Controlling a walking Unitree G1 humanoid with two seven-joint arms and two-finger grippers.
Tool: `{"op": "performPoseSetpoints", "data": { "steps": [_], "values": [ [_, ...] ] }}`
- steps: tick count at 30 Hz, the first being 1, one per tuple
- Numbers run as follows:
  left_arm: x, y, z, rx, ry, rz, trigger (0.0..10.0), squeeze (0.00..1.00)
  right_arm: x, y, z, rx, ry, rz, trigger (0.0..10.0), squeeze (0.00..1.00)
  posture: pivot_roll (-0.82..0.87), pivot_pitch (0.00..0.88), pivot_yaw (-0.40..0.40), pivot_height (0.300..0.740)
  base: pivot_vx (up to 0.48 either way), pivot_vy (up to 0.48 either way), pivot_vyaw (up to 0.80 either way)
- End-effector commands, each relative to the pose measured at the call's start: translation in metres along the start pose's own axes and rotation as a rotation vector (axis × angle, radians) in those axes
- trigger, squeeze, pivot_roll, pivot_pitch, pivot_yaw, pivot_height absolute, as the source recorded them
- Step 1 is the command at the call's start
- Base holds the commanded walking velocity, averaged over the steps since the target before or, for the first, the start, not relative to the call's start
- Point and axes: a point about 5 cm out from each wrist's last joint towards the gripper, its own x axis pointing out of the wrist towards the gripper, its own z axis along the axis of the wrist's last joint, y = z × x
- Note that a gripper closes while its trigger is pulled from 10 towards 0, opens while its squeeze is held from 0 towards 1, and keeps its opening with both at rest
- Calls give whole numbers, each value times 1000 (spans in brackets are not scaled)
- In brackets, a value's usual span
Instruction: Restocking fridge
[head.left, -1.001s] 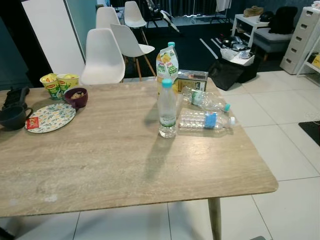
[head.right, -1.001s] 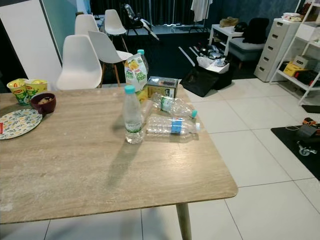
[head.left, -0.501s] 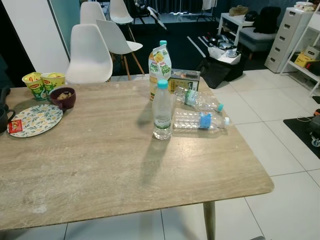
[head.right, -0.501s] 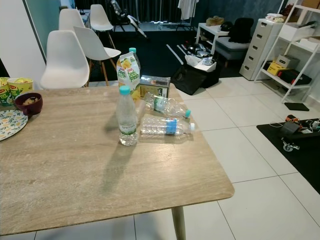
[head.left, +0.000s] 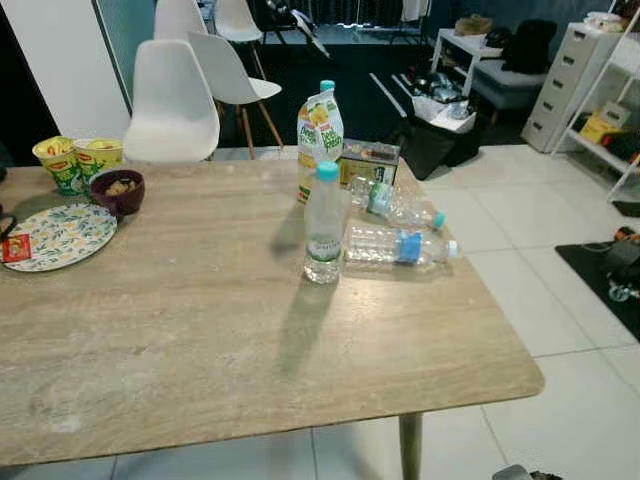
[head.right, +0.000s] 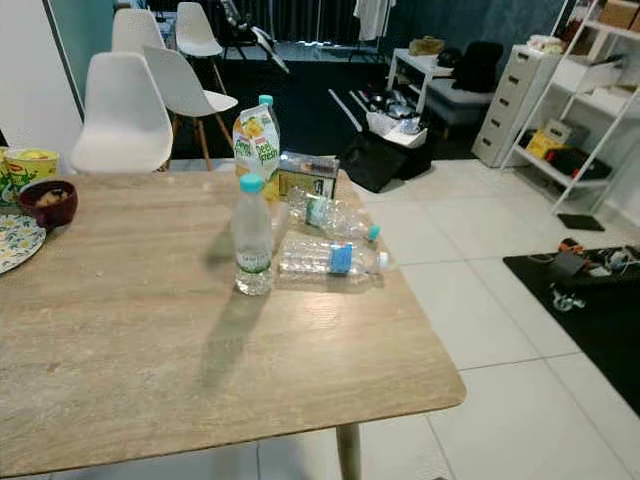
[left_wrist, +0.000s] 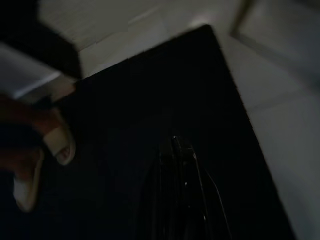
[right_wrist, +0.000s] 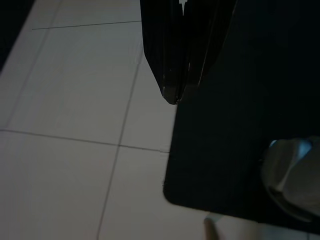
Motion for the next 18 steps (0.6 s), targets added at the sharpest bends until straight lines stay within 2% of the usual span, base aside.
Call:
{"op": "performPoseSetpoints", "data": {
  "steps": [1,5,7,8,9,10,11,12,14,15,16,17,18],
  "values": [
    [7,9,25,-120,-68,72,10000,0,0,-7,6,-10,-10,-10,10000,0,76,0,-114,740,0,0,0],
    [12,20,64,-273,-190,155,10000,0,-1,-11,15,-13,-29,-17,10000,0,71,0,-116,740,0,0,0],
    [12,22,77,-307,-234,176,10000,0,-1,-11,17,-14,-33,-18,10000,0,67,0,-115,740,0,0,0],
    [12,22,77,-307,-234,176,10000,0,-1,-11,17,-14,-33,-18,10000,0,67,0,-115,740,0,0,0],
    [11,28,111,-372,-349,202,10000,0,-1,-13,18,-9,-36,-22,10000,0,67,0,-115,740,0,0,0],
    [9,29,129,-398,-415,208,10000,0,-1,-14,18,-5,-36,-23,10000,0,60,0,-113,740,0,0,0],
    [9,29,129,-398,-415,208,10000,0,-1,-14,18,-5,-36,-23,10000,0,60,0,-113,740,0,0,0],
    [7,30,141,-415,-457,211,10000,0,-1,-14,18,-3,-36,-24,10000,0,60,0,-113,740,0,0,0],
    [-4,27,180,-452,-605,202,10000,0,-1,-13,15,1,-30,-20,10000,0,55,0,-105,740,0,0,0],
    [-4,27,180,-452,-605,202,10000,0,-1,-13,15,1,-30,-20,10000,0,55,0,-105,740,0,0,0],
    [-15,24,206,-486,-706,189,10000,0,-1,-12,14,5,-26,-16,10000,0,55,0,-105,740,0,0,0],
    [-15,24,206,-486,-706,189,10000,0,-1,-12,14,5,-26,-16,10000,0,55,0,-105,740,0,0,0],
    [-27,22,230,-517,-805,175,10000,0,-1,-11,13,9,-23,-13,10000,0,54,0,-98,740,0,0,0]
  ]
}}
